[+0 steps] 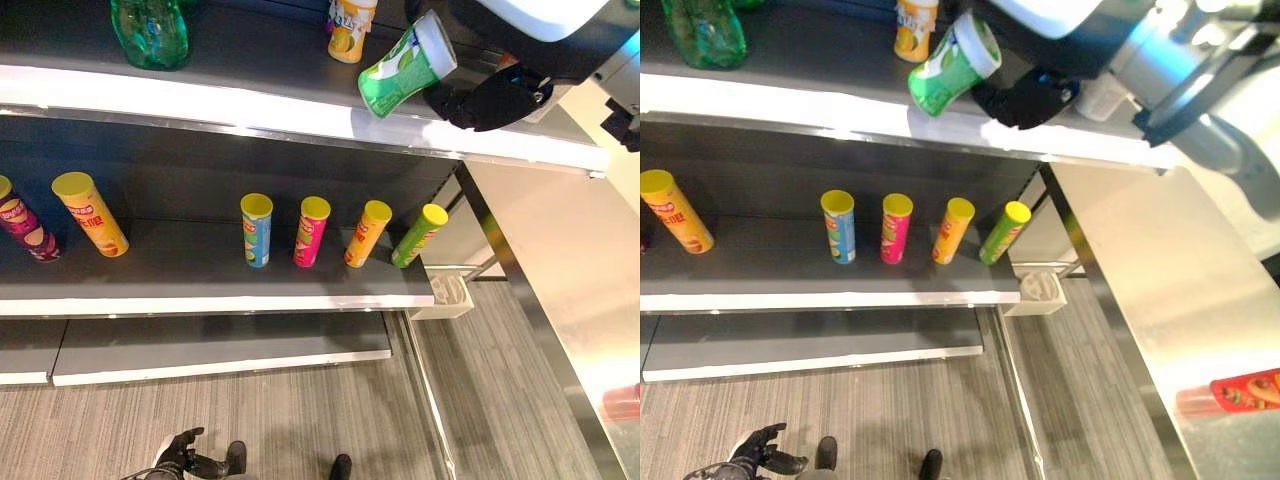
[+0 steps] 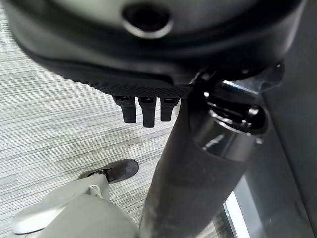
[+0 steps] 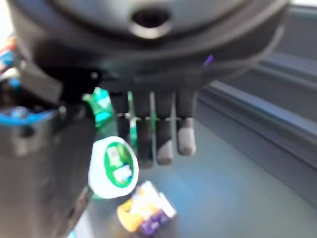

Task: Put the goods on the table back onto the shelves and tidy them up.

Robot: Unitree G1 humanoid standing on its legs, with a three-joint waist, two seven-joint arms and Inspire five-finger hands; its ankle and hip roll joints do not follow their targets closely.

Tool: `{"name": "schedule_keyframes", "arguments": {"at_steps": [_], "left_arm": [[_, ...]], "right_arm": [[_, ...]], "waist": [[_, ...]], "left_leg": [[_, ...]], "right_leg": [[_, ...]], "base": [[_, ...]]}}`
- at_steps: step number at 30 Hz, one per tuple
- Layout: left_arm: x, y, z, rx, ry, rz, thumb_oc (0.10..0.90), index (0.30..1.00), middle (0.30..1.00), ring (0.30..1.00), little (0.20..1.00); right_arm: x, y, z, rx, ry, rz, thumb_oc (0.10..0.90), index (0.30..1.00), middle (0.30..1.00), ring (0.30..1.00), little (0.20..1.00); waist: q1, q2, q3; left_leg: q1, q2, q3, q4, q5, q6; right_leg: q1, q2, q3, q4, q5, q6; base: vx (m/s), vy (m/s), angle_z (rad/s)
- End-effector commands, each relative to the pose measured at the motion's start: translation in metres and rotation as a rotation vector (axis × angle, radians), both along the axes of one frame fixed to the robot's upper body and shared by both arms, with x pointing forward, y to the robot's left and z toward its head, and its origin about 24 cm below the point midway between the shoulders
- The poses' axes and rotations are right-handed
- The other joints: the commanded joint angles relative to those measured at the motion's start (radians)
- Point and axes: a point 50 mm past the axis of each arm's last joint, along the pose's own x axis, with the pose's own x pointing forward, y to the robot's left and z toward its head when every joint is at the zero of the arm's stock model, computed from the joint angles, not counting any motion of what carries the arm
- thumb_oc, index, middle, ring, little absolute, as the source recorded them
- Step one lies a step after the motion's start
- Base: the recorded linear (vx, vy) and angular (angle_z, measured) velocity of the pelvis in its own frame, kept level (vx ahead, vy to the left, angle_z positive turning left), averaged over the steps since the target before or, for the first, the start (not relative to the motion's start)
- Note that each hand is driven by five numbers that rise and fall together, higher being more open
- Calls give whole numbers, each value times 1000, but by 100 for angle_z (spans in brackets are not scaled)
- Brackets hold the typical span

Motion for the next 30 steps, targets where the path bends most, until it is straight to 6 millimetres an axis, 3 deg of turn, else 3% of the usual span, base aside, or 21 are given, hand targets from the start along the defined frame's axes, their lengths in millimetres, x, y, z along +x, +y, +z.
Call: {"name": "schedule_keyframes", "arguments": {"at_steps": [1,5,16,30], "left_arm": [[2,24,12,94,-27,-25,800,900,900,900,900],[3,22,11,88,-27,-24,800,900,900,900,900],[4,25,14,100,-41,-18,800,900,900,900,900],[-1,49,25,158,-37,-10,800,900,900,900,900]], "right_arm": [[-22,-18,56,80,-241,-92,400,300,300,300,300],[-21,-15,59,54,-248,-98,400,300,300,300,300],[-9,-38,66,88,-281,-229,400,300,300,300,300],[0,-28,56,-25,-260,-255,400,300,300,300,300]], "waist": [[37,-4,-24],[40,-1,-22],[46,0,-15],[34,-78,-23]], "left_leg": [[62,20,-3,2,-120,-32],[59,20,-4,2,-122,-34],[42,17,-25,2,-115,-38],[27,23,-60,2,-108,-48]], "right_leg": [[46,-36,8,10,3,85],[46,-37,4,10,2,84],[53,-39,-18,13,-5,82],[62,-29,-51,12,-19,73]], "base": [[0,0,0],[10,-3,5],[13,-17,5],[14,-29,12]]}}
